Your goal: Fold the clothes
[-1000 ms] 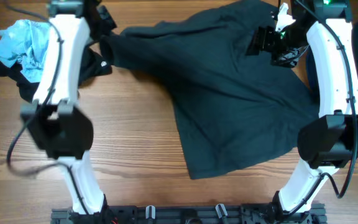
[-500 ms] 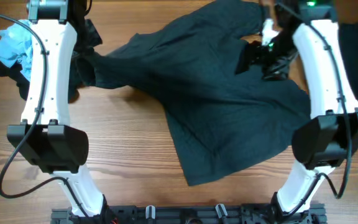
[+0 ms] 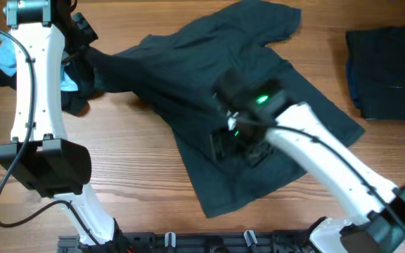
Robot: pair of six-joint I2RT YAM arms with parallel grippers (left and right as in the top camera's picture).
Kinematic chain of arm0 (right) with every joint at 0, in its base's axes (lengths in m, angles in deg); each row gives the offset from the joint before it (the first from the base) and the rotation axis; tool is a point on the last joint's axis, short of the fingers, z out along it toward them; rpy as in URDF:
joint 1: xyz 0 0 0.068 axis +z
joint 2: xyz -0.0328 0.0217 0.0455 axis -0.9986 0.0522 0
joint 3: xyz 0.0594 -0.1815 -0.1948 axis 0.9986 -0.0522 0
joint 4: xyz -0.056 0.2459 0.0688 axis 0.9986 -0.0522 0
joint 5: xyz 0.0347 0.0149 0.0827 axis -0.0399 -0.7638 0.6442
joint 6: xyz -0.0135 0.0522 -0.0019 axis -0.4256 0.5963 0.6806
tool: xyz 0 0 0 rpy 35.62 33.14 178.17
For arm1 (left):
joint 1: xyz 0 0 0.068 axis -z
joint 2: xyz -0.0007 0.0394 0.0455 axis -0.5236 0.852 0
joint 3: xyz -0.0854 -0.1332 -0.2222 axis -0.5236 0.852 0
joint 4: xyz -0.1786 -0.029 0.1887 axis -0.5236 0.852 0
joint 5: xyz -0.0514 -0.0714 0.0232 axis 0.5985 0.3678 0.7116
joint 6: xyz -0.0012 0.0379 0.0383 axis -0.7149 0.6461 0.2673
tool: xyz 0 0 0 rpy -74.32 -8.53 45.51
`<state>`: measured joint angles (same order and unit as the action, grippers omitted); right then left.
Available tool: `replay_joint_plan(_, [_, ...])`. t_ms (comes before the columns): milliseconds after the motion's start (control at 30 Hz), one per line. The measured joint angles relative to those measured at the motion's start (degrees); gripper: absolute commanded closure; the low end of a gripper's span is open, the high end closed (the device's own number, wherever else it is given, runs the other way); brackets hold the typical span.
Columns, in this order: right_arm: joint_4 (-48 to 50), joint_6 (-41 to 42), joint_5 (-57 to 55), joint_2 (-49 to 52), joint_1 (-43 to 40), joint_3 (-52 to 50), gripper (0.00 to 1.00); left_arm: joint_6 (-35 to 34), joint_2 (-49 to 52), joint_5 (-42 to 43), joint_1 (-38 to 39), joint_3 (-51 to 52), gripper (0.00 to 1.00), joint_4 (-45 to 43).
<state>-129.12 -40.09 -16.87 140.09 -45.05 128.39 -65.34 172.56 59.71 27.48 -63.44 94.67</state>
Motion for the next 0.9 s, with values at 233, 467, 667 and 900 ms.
replay_joint_plan(233, [14.73, 7.61, 2.8, 0.24, 10.88, -13.29, 0.71, 0.0, 0.0, 0.37, 0.0, 0.0, 0.96, -2.62])
replay_joint_plan(467, [28.39, 15.61, 8.44, 0.24, 11.26, -25.7, 0.96, 0.0, 0.0, 0.92, 0.0, 0.0, 0.96, -2.75])
replay_joint_plan(667, [36.65, 20.87, 10.6, 0.26, 11.26, -32.65, 0.96, 0.0, 0.0, 0.98, 0.0, 0.0, 0.96, -1.86])
replay_joint_plan(900, [40.39, 26.97, 11.37, 0.26, 7.63, -39.82, 0.96, 1.09, 0.0, 1.01, 0.0, 0.0, 0.96, 2.75])
